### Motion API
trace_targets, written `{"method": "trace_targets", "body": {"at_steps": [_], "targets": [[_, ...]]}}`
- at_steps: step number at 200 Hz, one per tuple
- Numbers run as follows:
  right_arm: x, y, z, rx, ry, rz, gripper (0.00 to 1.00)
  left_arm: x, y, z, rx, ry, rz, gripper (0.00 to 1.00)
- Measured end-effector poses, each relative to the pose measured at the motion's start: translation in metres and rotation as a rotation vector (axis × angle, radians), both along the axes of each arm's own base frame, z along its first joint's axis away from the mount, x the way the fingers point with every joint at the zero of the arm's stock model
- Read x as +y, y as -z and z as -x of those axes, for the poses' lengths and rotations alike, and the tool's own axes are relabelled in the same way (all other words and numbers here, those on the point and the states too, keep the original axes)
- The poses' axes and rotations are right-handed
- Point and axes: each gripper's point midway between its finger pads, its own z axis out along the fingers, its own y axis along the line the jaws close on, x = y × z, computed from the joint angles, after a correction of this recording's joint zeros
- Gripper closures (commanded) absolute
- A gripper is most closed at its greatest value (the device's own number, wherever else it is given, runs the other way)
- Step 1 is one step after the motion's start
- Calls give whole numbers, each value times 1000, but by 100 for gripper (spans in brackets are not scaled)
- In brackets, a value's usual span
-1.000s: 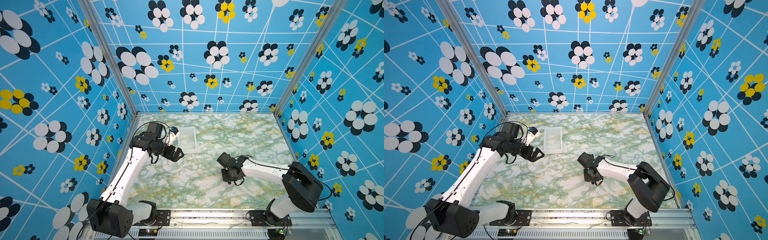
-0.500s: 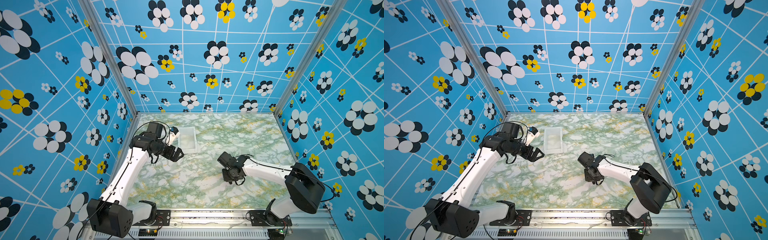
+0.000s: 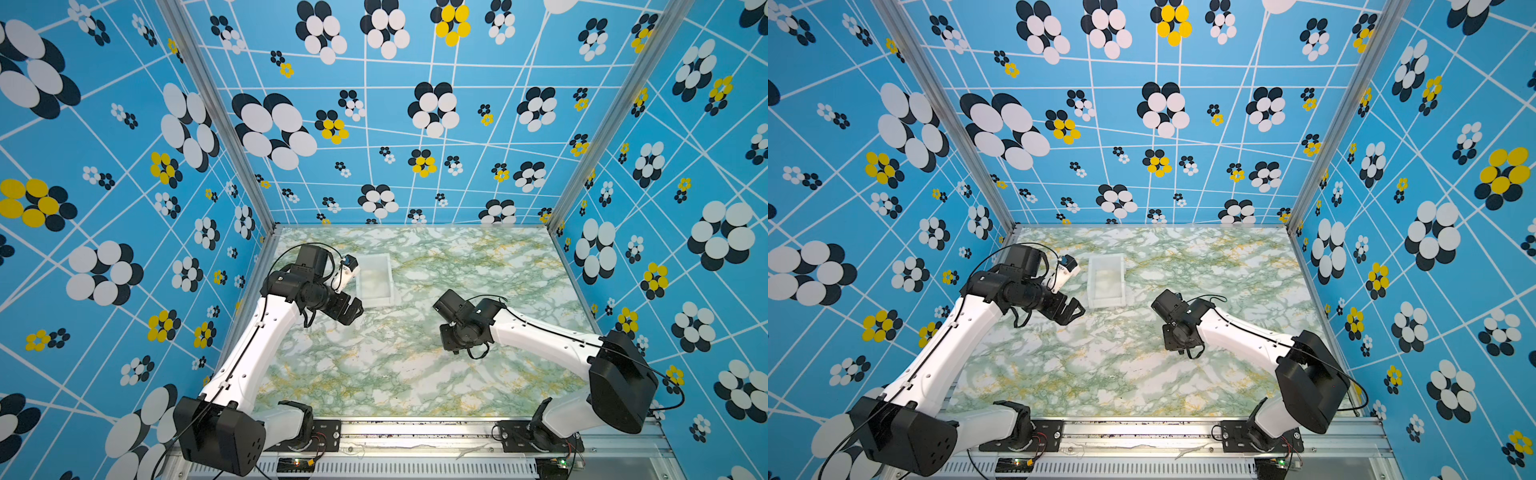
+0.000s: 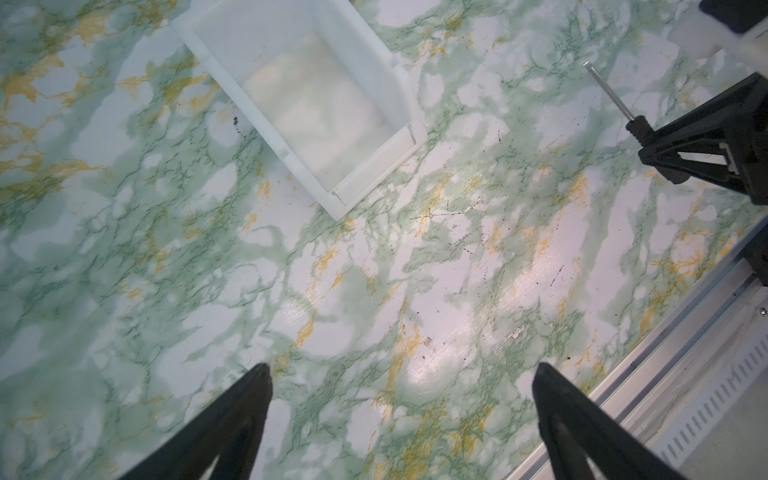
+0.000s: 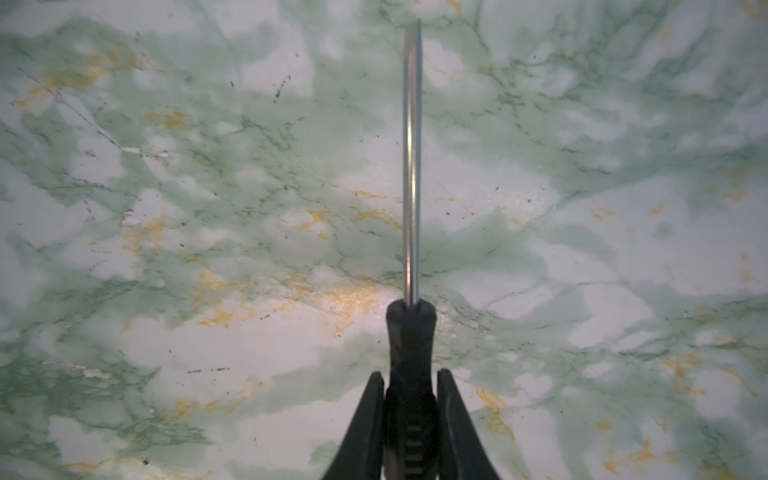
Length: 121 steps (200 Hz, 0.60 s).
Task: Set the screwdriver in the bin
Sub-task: 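Lift the screwdriver off the table with the right gripper, then carry the screwdriver with the right gripper over the white bin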
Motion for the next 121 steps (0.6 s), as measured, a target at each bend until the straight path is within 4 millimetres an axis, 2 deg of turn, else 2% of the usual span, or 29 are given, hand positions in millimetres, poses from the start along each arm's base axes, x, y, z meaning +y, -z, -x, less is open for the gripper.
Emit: {"method": "trace_targets", "body": {"at_steps": [68, 121], "targets": [[32, -52, -29, -75, -57, -60, 85, 22, 3, -13, -66, -82, -108, 1], [77, -76, -62, -95, -122, -113, 85, 32, 1, -21, -87, -144, -119, 1]]}}
